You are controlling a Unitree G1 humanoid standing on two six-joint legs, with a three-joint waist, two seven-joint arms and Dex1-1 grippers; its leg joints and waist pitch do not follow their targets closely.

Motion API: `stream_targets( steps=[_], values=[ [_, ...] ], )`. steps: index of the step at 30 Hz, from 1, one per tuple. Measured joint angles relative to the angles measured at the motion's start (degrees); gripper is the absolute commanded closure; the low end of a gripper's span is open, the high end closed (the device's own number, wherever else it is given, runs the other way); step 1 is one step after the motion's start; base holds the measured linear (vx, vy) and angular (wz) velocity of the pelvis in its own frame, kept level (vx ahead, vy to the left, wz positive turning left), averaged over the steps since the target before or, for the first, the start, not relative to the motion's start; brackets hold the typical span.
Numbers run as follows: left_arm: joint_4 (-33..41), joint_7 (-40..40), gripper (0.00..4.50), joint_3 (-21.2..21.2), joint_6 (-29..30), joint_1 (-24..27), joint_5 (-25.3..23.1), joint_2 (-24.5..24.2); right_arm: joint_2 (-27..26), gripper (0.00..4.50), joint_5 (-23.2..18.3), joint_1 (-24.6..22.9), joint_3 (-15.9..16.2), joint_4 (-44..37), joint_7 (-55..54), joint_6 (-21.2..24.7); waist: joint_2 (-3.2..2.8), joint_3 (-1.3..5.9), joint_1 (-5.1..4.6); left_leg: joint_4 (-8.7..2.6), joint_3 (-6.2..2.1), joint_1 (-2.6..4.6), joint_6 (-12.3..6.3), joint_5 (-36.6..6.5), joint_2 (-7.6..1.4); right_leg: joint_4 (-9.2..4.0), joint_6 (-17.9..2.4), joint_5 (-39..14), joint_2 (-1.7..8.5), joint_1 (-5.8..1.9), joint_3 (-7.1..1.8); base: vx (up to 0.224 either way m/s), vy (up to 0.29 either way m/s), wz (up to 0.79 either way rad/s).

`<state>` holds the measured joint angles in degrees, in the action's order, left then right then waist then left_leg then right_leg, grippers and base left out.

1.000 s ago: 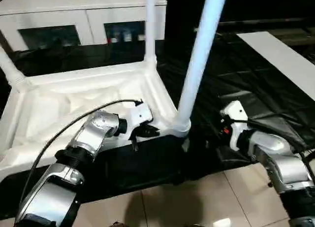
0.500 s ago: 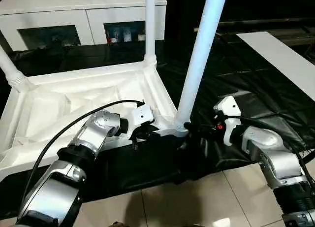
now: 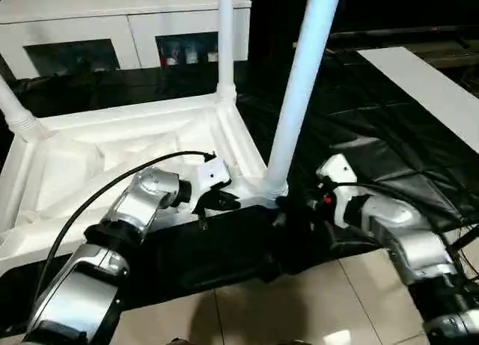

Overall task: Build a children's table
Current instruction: Rotate leg to tighten

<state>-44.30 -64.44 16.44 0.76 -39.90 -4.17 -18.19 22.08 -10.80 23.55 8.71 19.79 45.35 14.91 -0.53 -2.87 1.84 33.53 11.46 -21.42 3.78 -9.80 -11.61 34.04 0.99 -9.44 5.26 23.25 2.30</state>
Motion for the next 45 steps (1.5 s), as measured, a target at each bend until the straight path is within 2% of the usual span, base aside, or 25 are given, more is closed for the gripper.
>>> stream_targets(
  steps=[9,18,19,28,35,38,41,45],
  values=[
    [3.55,0.31,4.46,-0.46,0.42,2.06,0.01,-0.08,-3.48,0.85,0.29,4.40,0.39,7.38,0.46,-3.76,0.10,-0.02,0.12,-0.02,0.03,-0.03,-0.02,-0.01,0.00,-0.02,0.00,-0.04,0.01,0.01,0.00,0.000,0.000,0.00],
    [4.68,0.28,4.46,-0.60,1.39,2.52,0.00,-0.59,-3.97,0.85,0.47,6.86,0.71,13.16,3.52,-6.10,0.23,-0.03,0.09,0.00,0.04,-0.02,-0.02,-0.01,0.00,-0.01,0.00,-0.03,0.01,0.01,0.00,0.000,0.000,0.00],
    [4.69,0.28,4.50,-0.63,1.44,2.52,0.00,-0.61,-4.09,1.15,0.48,6.99,0.71,13.57,3.53,-6.42,0.23,-0.03,0.08,0.00,0.04,-0.02,-0.02,-0.01,0.00,-0.01,0.00,-0.04,0.01,0.02,0.00,0.000,0.000,0.00],
    [4.69,0.27,4.50,-0.80,1.81,2.55,0.00,-0.99,-5.09,1.84,0.24,8.26,0.55,16.54,5.21,-7.78,0.27,-0.01,-0.05,0.02,0.04,0.01,-0.02,-0.01,-0.01,0.03,-0.03,-0.01,0.01,0.01,0.00,0.000,0.000,0.00],
    [5.17,0.39,4.50,-0.89,2.09,2.95,0.00,-1.28,-5.77,1.96,0.33,8.25,0.39,17.63,4.82,-9.21,0.34,0.04,-0.18,0.02,0.04,0.06,-0.02,-0.01,-0.02,0.07,-0.04,-0.01,0.00,0.01,0.00,0.000,0.000,0.00],
    [5.36,2.41,4.50,-1.05,3.05,3.20,-0.17,-0.88,-7.89,1.98,0.52,8.24,0.00,18.74,0.66,-9.62,0.48,0.13,-0.51,0.03,0.04,0.23,0.00,0.00,-0.03,0.11,-0.09,0.02,-0.01,-0.03,0.01,0.000,0.000,0.00],
    [5.20,8.98,4.50,-2.16,7.06,2.64,-1.34,2.30,-12.85,1.99,1.09,8.85,-2.55,21.07,-12.02,-9.49,0.48,0.15,-1.24,0.09,0.03,0.38,0.01,0.00,0.04,-0.02,0.10,-0.09,0.05,-0.09,-0.03,0.000,0.000,0.00],
    [2.86,17.69,4.50,-2.89,11.85,0.20,-2.28,7.72,-17.16,1.99,1.25,12.68,-5.43,25.95,-26.60,-8.47,0.47,0.15,-1.71,0.23,0.02,0.37,0.01,0.00,0.09,-0.13,0.15,-0.13,0.09,-0.09,-0.05,0.000,0.000,0.00]
  ],
)
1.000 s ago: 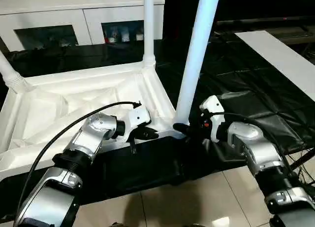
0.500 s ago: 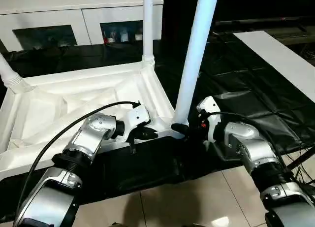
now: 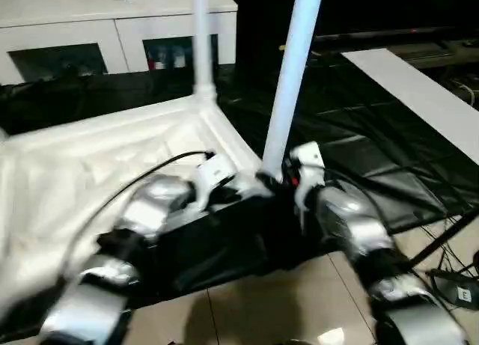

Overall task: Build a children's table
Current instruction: Rotate leg to tighten

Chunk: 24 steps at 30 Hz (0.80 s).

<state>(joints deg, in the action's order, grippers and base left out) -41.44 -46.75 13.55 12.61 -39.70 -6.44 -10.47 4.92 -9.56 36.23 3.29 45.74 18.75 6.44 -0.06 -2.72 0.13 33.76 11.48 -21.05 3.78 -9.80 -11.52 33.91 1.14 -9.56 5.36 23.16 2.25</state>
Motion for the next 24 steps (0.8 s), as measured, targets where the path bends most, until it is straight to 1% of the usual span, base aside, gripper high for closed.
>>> stream_targets(
  steps=[1,3,7,9,11,12,13,15,17,18,21,24],
  values=[
    [-1.22,2.07,4.50,-0.19,0.39,-0.71,0.01,1.33,-0.78,1.99,-0.09,0.76,-0.87,1.13,-2.65,0.12,0.00,0.00,0.00,0.00,-0.03,0.02,0.00,0.00,0.00,-0.06,0.01,0.00,0.00,-0.02,0.03,0.000,0.000,0.00],
    [-4.24,6.99,4.50,-0.40,1.06,-2.69,-0.13,4.00,-3.27,2.00,-0.05,3.90,-2.84,4.55,-10.82,0.86,-0.01,0.00,-0.06,0.01,-0.06,0.01,0.00,0.00,0.01,-0.12,0.01,-0.01,0.00,-0.01,0.06,0.000,0.000,0.00],
    [-8.21,12.90,4.50,-0.86,0.93,-4.94,-0.61,7.61,-5.92,2.00,0.28,7.82,-4.95,9.15,-21.40,0.52,-0.10,0.04,0.00,-0.04,-0.12,-0.05,0.00,0.00,0.04,-0.51,0.02,-0.01,-0.01,-0.07,0.13,0.000,0.000,0.00],
    [-9.47,14.58,4.50,-1.02,0.61,-5.67,-1.10,8.76,-6.53,2.00,0.80,9.44,-5.21,11.49,-24.56,-0.26,-0.11,0.05,0.02,-0.11,-0.13,-0.12,-0.01,0.00,0.10,-0.79,0.01,0.00,-0.01,-0.11,0.11,0.000,0.000,0.00],
    [-9.60,14.69,4.50,-1.02,0.38,-5.80,-1.24,8.68,-6.73,2.00,0.61,9.54,-6.16,12.20,-23.90,-1.74,-0.10,0.04,0.02,-0.09,-0.12,-0.17,-0.02,-0.01,0.16,-0.84,0.00,0.00,0.02,-0.10,0.05,0.000,0.000,0.00],
    [-9.60,14.61,4.50,-1.01,0.18,-5.82,-1.24,8.54,-6.72,1.45,0.37,9.50,-6.79,12.42,-22.91,-2.49,-0.09,0.04,0.02,-0.10,-0.12,-0.21,-0.03,-0.01,0.21,-0.84,-0.01,0.01,0.05,-0.07,0.01,0.000,0.000,0.00],
    [-9.60,14.57,4.50,-0.92,-0.03,-5.85,-1.27,8.35,-6.52,1.31,0.39,9.31,-6.91,12.43,-22.21,-3.05,-0.10,0.04,0.05,-0.11,-0.12,-0.25,-0.03,-0.01,0.22,-0.84,-0.06,0.04,0.05,-0.05,0.00,0.000,0.000,0.00],
    [-9.60,14.44,4.50,-0.79,-0.43,-5.88,-1.26,8.16,-6.14,1.27,0.44,8.65,-6.91,12.30,-21.20,-3.96,-0.10,0.04,0.12,-0.14,-0.12,-0.29,-0.04,-0.01,0.22,-0.82,-0.27,0.22,0.05,-0.01,0.01,0.000,0.000,0.00],
    [-9.85,14.03,4.50,-0.60,-1.31,-5.97,-1.24,7.93,-5.66,1.05,0.61,7.04,-6.48,9.95,-20.48,-4.54,-0.14,0.01,0.28,-0.25,-0.14,-0.32,-0.04,-0.01,0.21,-0.82,-0.35,0.33,0.04,0.03,0.06,0.000,0.000,0.00],
    [-10.20,13.53,4.50,-0.25,-2.24,-6.10,-1.25,7.79,-4.68,1.05,1.18,5.13,-5.49,6.85,-19.51,-4.86,-0.21,-0.02,0.49,-0.32,-0.14,-0.33,-0.04,-0.01,0.21,-0.82,-0.34,0.33,0.03,0.04,0.07,0.000,0.000,0.00],
    [-11.01,12.57,4.50,-0.02,-3.93,-6.34,-1.31,7.37,-2.29,1.05,1.96,1.70,-3.60,0.98,-16.14,-5.11,-0.43,0.01,0.82,-0.55,-0.13,-0.31,-0.03,0.00,0.20,-0.79,-0.37,0.39,0.02,0.06,0.08,0.000,0.000,0.00],
    [-11.83,11.73,4.50,0.68,-6.14,-6.60,-1.97,6.85,-0.63,1.05,1.91,-2.31,-3.25,-5.54,-12.34,-4.08,-0.58,0.04,1.38,-0.76,-0.14,-0.29,-0.02,0.00,0.18,-0.79,-0.38,0.40,-0.02,0.10,0.11,0.000,0.000,0.00]
  ],
)
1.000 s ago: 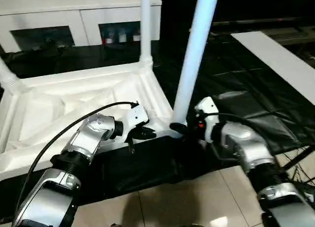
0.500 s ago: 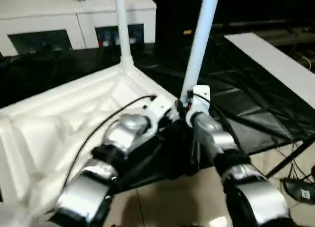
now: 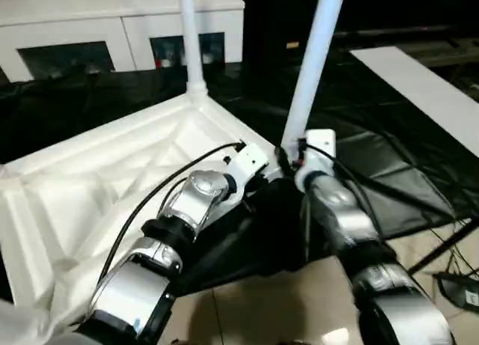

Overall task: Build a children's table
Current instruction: Rotate leg to tighten

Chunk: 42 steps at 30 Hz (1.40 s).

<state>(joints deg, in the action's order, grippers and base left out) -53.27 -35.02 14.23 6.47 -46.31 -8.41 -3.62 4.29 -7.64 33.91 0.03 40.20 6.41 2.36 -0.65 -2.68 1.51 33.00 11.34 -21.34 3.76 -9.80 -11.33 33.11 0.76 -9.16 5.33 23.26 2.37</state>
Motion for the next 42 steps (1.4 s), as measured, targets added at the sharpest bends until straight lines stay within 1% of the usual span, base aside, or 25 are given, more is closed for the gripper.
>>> stream_targets(
  steps=[1,2,3,7,8,9,11,14,17,18,20,21,22,23,25,26,27,28,30,32,34,36,38,40,42],
  values=[
    [-0.65,-0.39,4.50,0.65,-1.52,-0.28,-0.49,-0.16,0.95,1.05,-0.14,-1.70,0.36,-2.83,1.41,0.69,-0.09,0.00,0.27,-0.02,-0.02,-0.02,0.00,0.00,-0.01,-0.02,0.00,0.00,0.00,0.00,0.04,0.000,0.000,0.00],
    [-1.67,-1.25,4.50,1.67,-4.51,-0.39,-1.13,-0.99,3.47,1.05,-0.59,-5.80,1.09,-8.29,4.81,1.53,-0.19,0.01,0.55,-0.05,-0.02,-0.03,0.00,0.00,-0.02,-0.02,0.03,-0.01,-0.02,-0.06,-0.02,0.000,0.000,0.00],
    [-2.66,-1.67,4.50,1.90,-6.92,-0.56,-1.58,-1.96,5.73,1.05,-0.93,-9.10,1.16,-11.81,6.92,3.06,-0.38,0.05,0.57,-0.09,0.00,-0.04,0.00,0.00,-0.02,-0.02,0.01,0.01,-0.03,-0.09,-0.07,0.000,0.000,0.00],
    [-6.86,-1.69,4.50,1.84,-13.85,-1.97,-2.63,-3.97,9.88,1.05,-2.44,-16.75,0.91,-19.57,10.47,7.27,-0.72,-0.04,0.39,-0.09,-0.03,-0.28,0.00,0.01,-0.04,-0.01,0.00,0.06,-0.04,0.12,0.00,0.000,0.000,0.00],
    [-7.67,-1.65,4.50,1.84,-14.55,-2.41,-2.66,-3.84,9.97,1.05,-2.76,-17.32,0.89,-20.50,10.69,7.83,-0.87,-0.06,0.35,-0.06,-0.03,-0.40,0.00,0.01,-0.04,-0.02,-0.01,0.07,-0.04,0.20,-0.01,0.000,0.000,0.00],
    [-8.49,-1.63,4.50,1.82,-15.01,-3.07,-2.65,-3.28,9.80,1.05,-2.94,-17.67,0.94,-21.67,10.90,8.52,-1.06,-0.02,0.34,0.02,-0.02,-0.72,-0.02,0.01,-0.04,0.00,-0.05,0.09,-0.02,0.45,-0.01,0.000,0.000,0.00],
    [-9.37,-1.65,4.50,1.97,-15.73,-3.85,-2.79,-2.29,9.25,1.05,-2.87,-17.44,1.02,-22.24,10.91,8.82,-1.16,-0.01,0.68,0.05,0.00,-1.01,-0.09,0.05,-0.03,0.02,-0.08,0.10,0.01,0.71,0.00,0.000,0.000,0.00],
    [-10.18,-1.65,4.50,2.28,-17.12,-4.25,-3.18,-1.73,8.63,1.05,-2.73,-17.22,1.42,-23.62,11.01,9.95,-1.36,-0.05,1.26,0.10,0.03,-1.10,-0.43,0.12,-0.03,-0.01,-0.09,0.10,0.02,0.77,0.01,0.000,0.000,0.00],
    [-10.65,-1.82,4.50,2.39,-17.86,-4.32,-3.29,-1.51,8.78,1.05,-2.71,-17.21,2.62,-25.28,11.96,11.08,-1.39,-0.04,1.61,0.14,0.04,-1.08,-0.47,0.10,-0.05,0.01,-0.09,0.09,0.03,0.76,0.01,0.000,0.000,0.00],
    [-10.65,-2.58,4.22,2.28,-17.86,-4.31,-3.09,-1.44,8.79,0.98,-2.72,-17.21,3.07,-25.76,12.71,11.32,-1.39,-0.04,1.75,0.16,0.05,-1.08,-0.46,0.11,-0.05,0.02,-0.08,0.09,0.03,0.76,0.01,0.000,0.000,0.00],
    [-10.52,-3.56,3.93,1.27,-18.73,-3.95,-1.84,-1.17,8.82,0.96,-2.73,-17.21,3.78,-26.30,13.36,11.44,-1.36,-0.06,1.93,0.21,0.04,-1.08,-0.47,0.12,-0.08,0.04,-0.08,0.09,0.03,0.74,0.02,0.000,0.000,0.00],
    [-8.54,-4.93,3.78,0.01,-19.03,-3.22,0.11,-1.29,8.86,0.96,-2.72,-17.20,4.51,-26.43,14.29,11.45,-1.19,-0.10,1.99,0.25,0.05,-1.07,-0.47,0.11,-0.10,0.05,-0.09,0.10,0.03,0.70,0.03,0.000,0.000,0.00],
    [-6.48,-6.10,3.78,-0.62,-18.65,-2.66,1.39,-1.31,8.77,0.96,-2.71,-17.11,5.09,-26.47,15.04,11.45,-1.11,-0.09,1.99,0.31,0.04,-1.07,-0.47,0.11,-0.12,0.07,-0.09,0.10,0.03,0.70,0.03,0.000,0.000,0.00],
    [-4.10,-7.12,3.65,-1.20,-18.10,-1.85,2.59,-1.50,8.47,0.96,-2.71,-16.79,5.65,-26.50,15.60,11.45,-1.09,-0.09,1.93,0.37,0.05,-1.07,-0.49,0.08,-0.12,0.07,-0.10,0.11,0.03,0.69,0.01,0.000,0.000,0.00],
    [1.72,-8.97,3.55,-2.13,-16.09,0.65,4.39,-3.03,8.02,0.96,-2.44,-15.84,6.71,-26.60,16.59,11.36,-1.10,-0.09,1.36,0.47,0.11,-1.03,-0.38,-0.04,-0.16,0.14,-0.14,0.13,0.02,0.69,-0.02,0.000,0.000,0.00],
    [2.96,-9.38,3.55,-2.20,-15.60,1.34,4.60,-3.64,8.10,0.96,-2.30,-15.83,6.75,-26.67,16.68,11.25,-1.08,-0.08,1.36,0.51,0.11,-1.01,-0.36,-0.05,-0.20,0.16,-0.14,0.13,0.00,0.65,0.01,0.000,0.000,0.00],
    [7.73,-9.83,3.38,-2.69,-13.25,4.00,5.48,-5.25,8.05,0.96,-2.01,-15.67,7.10,-26.78,16.96,11.25,-1.08,-0.08,1.12,0.51,0.13,-0.97,-0.28,-0.10,-0.23,0.20,-0.14,0.13,-0.01,0.66,0.00,0.000,0.000,0.00],
    [9.11,-9.91,3.38,-3.13,-12.14,5.08,5.93,-6.07,8.13,0.96,-1.90,-15.67,7.12,-26.76,17.21,11.26,-1.06,-0.09,1.10,0.57,0.12,-0.96,-0.27,-0.10,-0.25,0.30,-0.13,0.13,-0.02,0.66,0.03,0.000,0.000,0.00],
    [17.69,-9.83,3.19,-4.79,-6.70,10.14,7.37,-8.59,7.82,0.96,-1.76,-15.54,7.35,-26.82,17.71,11.25,-1.05,-0.09,0.88,0.58,0.13,-0.93,-0.25,-0.10,-0.30,0.40,-0.13,0.12,-0.04,0.69,0.03,0.000,0.000,0.00],
    [23.85,-9.83,3.15,-6.23,-2.19,13.67,8.39,-10.48,7.86,0.96,-1.42,-15.39,7.61,-26.78,17.91,11.19,-1.04,-0.10,0.84,0.58,0.13,-0.92,-0.22,-0.08,-0.32,0.42,-0.13,0.12,-0.05,0.71,0.05,0.000,0.000,0.00],
    [32.45,-10.77,2.84,-7.82,3.70,18.22,9.91,-13.27,7.82,0.96,-1.18,-14.96,8.80,-26.76,18.85,10.98,-1.05,-0.10,0.67,0.57,0.13,-0.88,-0.18,-0.07,-0.33,0.43,-0.12,0.12,-0.06,0.69,0.04,0.000,0.000,0.00],
    [39.76,-12.26,2.76,-9.10,9.14,21.97,11.36,-15.76,7.78,0.96,-1.17,-14.48,9.45,-26.64,19.94,10.77,-1.05,-0.10,0.50,0.57,0.13,-0.86,-0.16,-0.06,-0.33,0.44,-0.12,0.12,-0.07,0.67,0.02,0.000,0.000,0.00],
    [45.23,-14.09,2.73,-9.43,13.06,24.61,12.89,-18.29,7.58,0.96,-1.18,-13.68,9.57,-26.52,20.44,10.60,-1.05,-0.10,0.56,0.56,0.13,-0.85,-0.15,-0.06,-0.32,0.45,-0.11,0.12,-0.07,0.67,0.00,0.000,0.000,0.00],
    [51.92,-16.73,2.48,-9.47,17.99,28.29,14.86,-22.45,7.12,0.96,-1.20,-12.45,9.65,-26.05,21.42,10.31,-1.05,-0.10,0.43,0.55,0.13,-0.81,-0.14,-0.06,-0.32,0.47,-0.10,0.11,-0.09,0.66,-0.02,0.000,0.000,0.00],
    [57.88,-18.84,2.36,-9.48,23.60,32.08,16.63,-26.69,6.80,0.96,-1.19,-10.93,9.76,-25.18,22.29,9.72,-1.05,-0.10,0.38,0.56,0.13,-0.80,-0.12,-0.05,-0.32,0.54,-0.10,0.11,-0.10,0.68,-0.03,0.000,0.000,0.00]
  ],
)
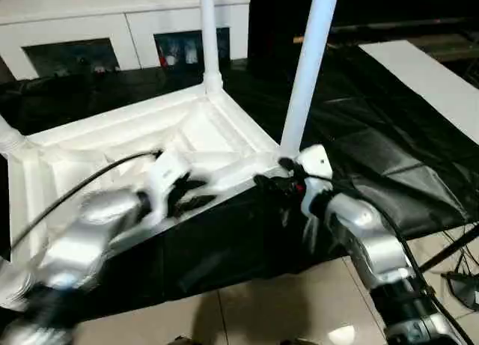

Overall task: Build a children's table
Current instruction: Rotate leg to tighten, then rotate table base

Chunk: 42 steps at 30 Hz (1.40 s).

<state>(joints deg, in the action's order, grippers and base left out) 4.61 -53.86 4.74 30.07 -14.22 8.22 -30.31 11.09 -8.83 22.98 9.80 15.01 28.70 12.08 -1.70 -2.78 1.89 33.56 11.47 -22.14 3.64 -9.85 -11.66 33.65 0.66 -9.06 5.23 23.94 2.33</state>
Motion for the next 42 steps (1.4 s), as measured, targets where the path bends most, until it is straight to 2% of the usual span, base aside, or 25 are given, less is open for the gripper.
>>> stream_targets(
  steps=[2,5,7,10,13,15,20,25,29,31,36,38,42],
  values=[
    [2.74,-1.05,2.29,-0.17,3.42,1.97,0.88,-1.96,-0.07,0.96,-0.01,1.06,-0.12,0.64,0.47,-0.46,0.00,0.00,0.07,0.01,0.00,0.04,0.02,0.01,0.00,0.09,0.01,-0.01,0.00,0.00,-0.02,0.000,0.000,0.00],
    [6.56,-1.64,1.94,-0.60,8.24,4.66,2.23,-3.58,-1.20,0.96,-0.10,2.78,-0.12,2.02,0.78,-0.72,0.06,0.02,0.22,0.03,0.00,0.08,0.09,0.05,0.01,0.29,0.08,-0.05,0.00,0.01,-0.07,0.000,0.000,0.00],
    [9.27,-1.41,1.80,-0.84,11.79,7.26,2.16,-4.96,-2.00,0.96,-0.14,5.43,-0.11,5.23,0.89,-1.31,0.10,0.03,-0.03,0.09,-0.03,0.14,0.15,0.09,0.00,0.42,0.08,-0.06,0.00,0.02,-0.08,0.000,0.000,0.00],
    [12.68,0.86,1.49,-1.31,17.32,11.26,0.83,-6.30,-2.12,0.96,-0.10,10.44,-0.72,10.99,0.80,-2.21,0.43,0.02,-0.33,0.09,-0.08,0.17,0.28,0.17,-0.06,0.49,0.19,-0.12,-0.08,0.05,-0.07,0.000,0.000,0.00],
    [13.86,3.06,1.10,-1.40,20.78,13.81,-0.52,-8.13,-2.44,0.96,-0.06,13.84,-2.16,15.75,0.29,-3.69,0.83,0.04,-0.15,0.08,-0.14,0.18,0.30,0.18,-0.12,0.56,0.34,-0.22,-0.16,0.05,-0.05,0.000,0.000,0.00],
    [14.58,4.19,1.04,-1.41,21.92,14.85,-1.20,-9.25,-2.41,0.96,-0.04,15.78,-3.08,19.09,-0.14,-4.85,1.12,0.05,0.08,0.09,-0.19,0.18,0.32,0.19,-0.13,0.57,0.34,-0.21,-0.18,0.01,-0.03,0.000,0.000,0.00],
    [16.89,6.22,0.62,-1.14,23.98,15.96,-1.96,-10.98,-3.07,0.96,-0.66,20.04,-5.35,26.26,-1.49,-6.57,1.31,0.12,-0.08,0.27,-0.16,0.17,0.32,0.19,-0.12,0.56,0.28,-0.17,-0.17,-0.03,-0.10,0.000,0.000,0.00],
    [17.93,9.05,0.26,-0.91,24.88,16.03,-2.89,-9.90,-2.69,0.96,-1.69,24.92,-8.99,35.43,-5.95,-9.40,1.66,0.08,0.34,0.39,-0.17,0.14,0.32,0.19,-0.12,0.76,0.23,-0.15,-0.13,-0.02,-0.08,0.000,0.000,0.00],
    [16.85,12.47,0.03,-0.86,24.06,15.39,-3.47,-8.27,-0.10,0.96,-1.83,25.49,-11.65,39.03,-9.26,-11.79,1.72,0.06,1.61,0.40,-0.14,0.07,0.32,0.20,-0.13,0.82,0.23,-0.14,-0.11,-0.11,-0.11,0.000,0.000,0.00],
    [15.60,13.97,0.03,-0.99,23.19,14.41,-3.66,-7.34,1.79,0.96,-1.83,25.52,-12.81,40.50,-10.77,-12.40,1.72,0.06,1.94,0.41,-0.09,0.04,0.32,0.20,-0.15,0.84,0.22,-0.14,-0.09,-0.23,-0.16,0.000,0.000,0.00],
    [13.81,16.19,0.03,-1.02,21.09,12.50,-4.77,-5.06,5.42,0.96,-1.83,25.55,-14.46,43.10,-11.88,-13.60,1.68,0.03,1.90,0.67,-0.16,-0.13,0.31,0.21,-0.14,0.85,0.29,-0.18,-0.04,-0.29,-0.11,0.000,0.000,0.00],
    [14.01,16.50,0.03,-0.81,20.41,11.84,-4.44,-3.46,7.46,0.96,-1.83,25.75,-15.54,44.85,-11.97,-14.17,1.68,0.04,1.88,0.79,-0.10,-0.27,0.30,0.20,-0.15,0.85,0.22,-0.14,-0.01,-0.30,-0.16,0.000,0.000,0.00],
    [15.07,15.26,0.03,-1.25,19.53,12.72,-2.37,-3.50,10.77,0.96,-1.80,26.12,-16.33,47.03,-10.44,-15.62,1.67,0.04,1.42,0.91,-0.12,-0.48,0.27,0.20,-0.16,0.85,0.19,-0.12,0.01,-0.16,-0.11,0.000,0.000,0.00]
  ],
)
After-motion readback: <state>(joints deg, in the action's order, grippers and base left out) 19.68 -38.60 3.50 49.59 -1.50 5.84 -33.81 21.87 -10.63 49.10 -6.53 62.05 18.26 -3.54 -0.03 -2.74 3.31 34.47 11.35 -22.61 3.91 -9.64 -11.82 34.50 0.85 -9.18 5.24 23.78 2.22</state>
